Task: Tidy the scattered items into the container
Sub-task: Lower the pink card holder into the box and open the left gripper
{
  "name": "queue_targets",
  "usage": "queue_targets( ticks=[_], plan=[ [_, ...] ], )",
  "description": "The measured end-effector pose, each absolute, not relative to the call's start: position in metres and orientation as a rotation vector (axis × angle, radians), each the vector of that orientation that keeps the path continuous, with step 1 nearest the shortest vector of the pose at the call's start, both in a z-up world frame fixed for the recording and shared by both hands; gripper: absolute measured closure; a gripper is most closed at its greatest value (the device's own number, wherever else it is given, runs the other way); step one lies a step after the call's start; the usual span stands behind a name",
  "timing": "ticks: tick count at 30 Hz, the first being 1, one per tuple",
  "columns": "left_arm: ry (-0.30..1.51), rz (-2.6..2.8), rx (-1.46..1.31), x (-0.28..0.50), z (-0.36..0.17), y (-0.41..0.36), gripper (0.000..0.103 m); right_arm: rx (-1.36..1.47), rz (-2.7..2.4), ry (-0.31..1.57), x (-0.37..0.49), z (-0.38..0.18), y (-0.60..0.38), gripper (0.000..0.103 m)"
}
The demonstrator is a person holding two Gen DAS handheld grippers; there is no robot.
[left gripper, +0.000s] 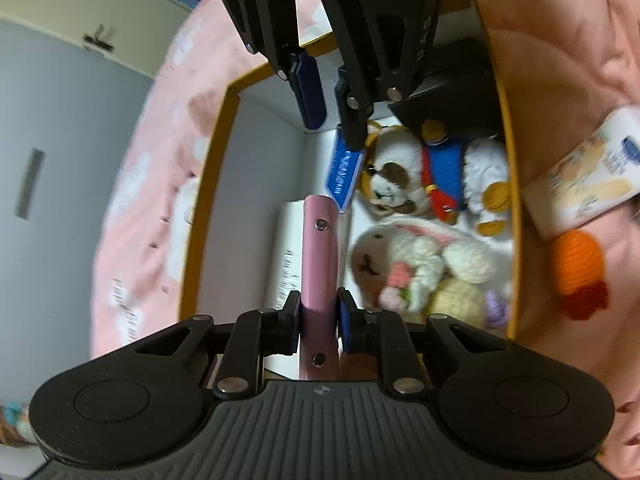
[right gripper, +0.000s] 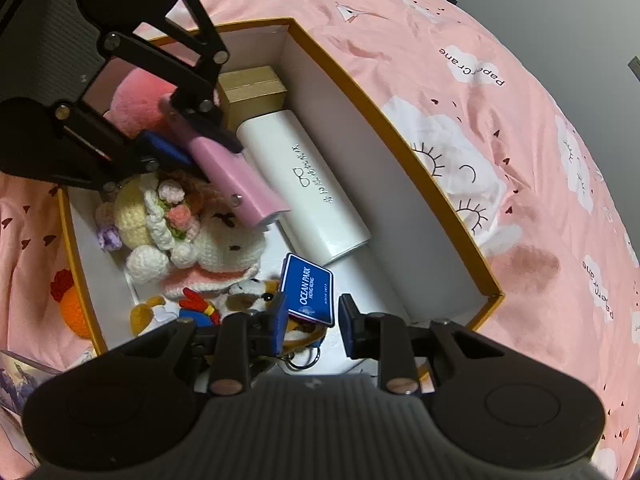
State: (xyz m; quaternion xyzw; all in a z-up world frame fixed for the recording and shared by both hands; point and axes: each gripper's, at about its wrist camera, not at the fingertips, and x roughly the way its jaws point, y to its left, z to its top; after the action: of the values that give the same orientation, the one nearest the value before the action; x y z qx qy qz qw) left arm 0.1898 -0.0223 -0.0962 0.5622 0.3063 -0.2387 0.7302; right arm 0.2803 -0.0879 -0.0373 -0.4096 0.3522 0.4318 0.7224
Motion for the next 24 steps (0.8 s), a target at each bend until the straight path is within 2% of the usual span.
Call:
queue_targets(
  ticks=[10,15,21,24],
  plan=[
    [0.664,-0.634,1.243,0.203,-0.099,-0.027,0.081,-0.893,0.931,0.797,0.281,-0.035,-0.092,0.073],
    [0.675,-0.629,1.235,0.218,-0.102,-0.022,0.075,-0.886,0.933,0.797,0.279,-0.036,-0.089,0.072],
    [0.733,-0.619,1.149,0.223,-0.09,-0.011,0.075,-0.866,0.96,0.796,0.278,-0.033,-0.085,0.072],
    [0.761,-0.6,1.084,0.23,-0.084,-0.006,0.081,-0.831,0.986,0.801,0.279,-0.03,-0.083,0.073]
  ],
)
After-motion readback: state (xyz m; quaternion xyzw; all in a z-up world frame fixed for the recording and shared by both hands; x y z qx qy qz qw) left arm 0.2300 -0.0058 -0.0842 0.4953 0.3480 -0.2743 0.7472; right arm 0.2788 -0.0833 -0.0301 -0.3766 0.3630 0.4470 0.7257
